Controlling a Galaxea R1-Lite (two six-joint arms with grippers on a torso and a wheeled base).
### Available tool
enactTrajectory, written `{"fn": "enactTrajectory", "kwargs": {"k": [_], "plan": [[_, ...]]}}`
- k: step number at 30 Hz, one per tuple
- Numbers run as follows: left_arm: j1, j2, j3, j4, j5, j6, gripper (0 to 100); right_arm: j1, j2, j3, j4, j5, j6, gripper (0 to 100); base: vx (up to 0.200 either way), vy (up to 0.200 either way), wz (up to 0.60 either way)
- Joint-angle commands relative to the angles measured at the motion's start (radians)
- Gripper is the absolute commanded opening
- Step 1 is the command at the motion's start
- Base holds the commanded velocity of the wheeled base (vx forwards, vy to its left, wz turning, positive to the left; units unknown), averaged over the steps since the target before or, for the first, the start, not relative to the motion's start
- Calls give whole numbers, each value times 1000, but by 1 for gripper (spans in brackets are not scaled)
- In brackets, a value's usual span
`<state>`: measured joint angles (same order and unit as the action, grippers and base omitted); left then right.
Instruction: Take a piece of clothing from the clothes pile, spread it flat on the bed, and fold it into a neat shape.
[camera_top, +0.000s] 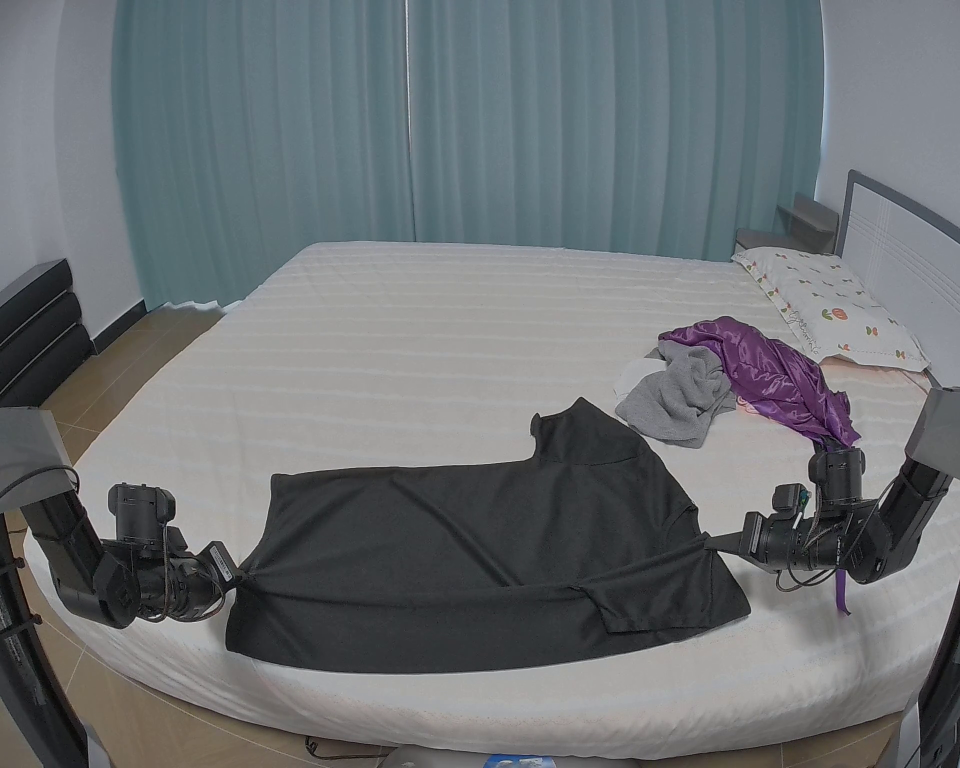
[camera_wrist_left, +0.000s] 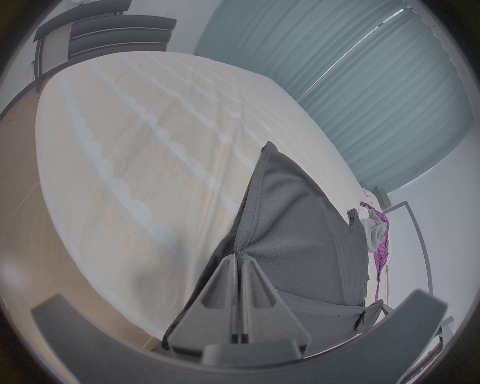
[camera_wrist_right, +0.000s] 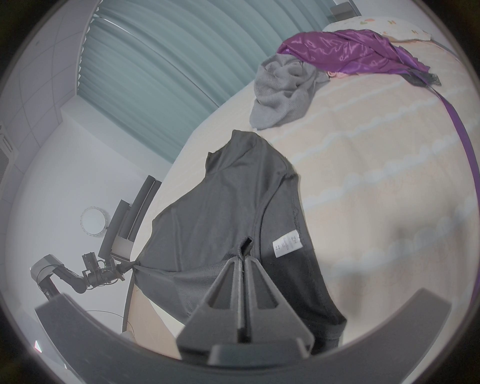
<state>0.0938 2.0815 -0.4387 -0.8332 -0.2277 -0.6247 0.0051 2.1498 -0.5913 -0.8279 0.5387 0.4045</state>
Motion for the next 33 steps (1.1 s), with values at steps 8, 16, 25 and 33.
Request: {"fn": "enactTrajectory", "kwargs": {"k": [8, 16, 25, 33], "plan": [[3, -18, -9, -6, -1, -23, 0, -11, -7, -7, -22, 1, 22, 0, 0, 0, 0], [3, 45, -43, -15, -1, -64, 0, 4, 61, -73, -20, -3, 37, 0, 0, 0, 0], [-3, 109, -78, -15, 1, -63, 0, 10, 110, -108, -11, -10, 37, 0, 0, 0, 0], [-5, 109, -77, -14, 1, -64, 100, 10, 144, -130, -10, -11, 36, 100, 0, 0, 0]]}}
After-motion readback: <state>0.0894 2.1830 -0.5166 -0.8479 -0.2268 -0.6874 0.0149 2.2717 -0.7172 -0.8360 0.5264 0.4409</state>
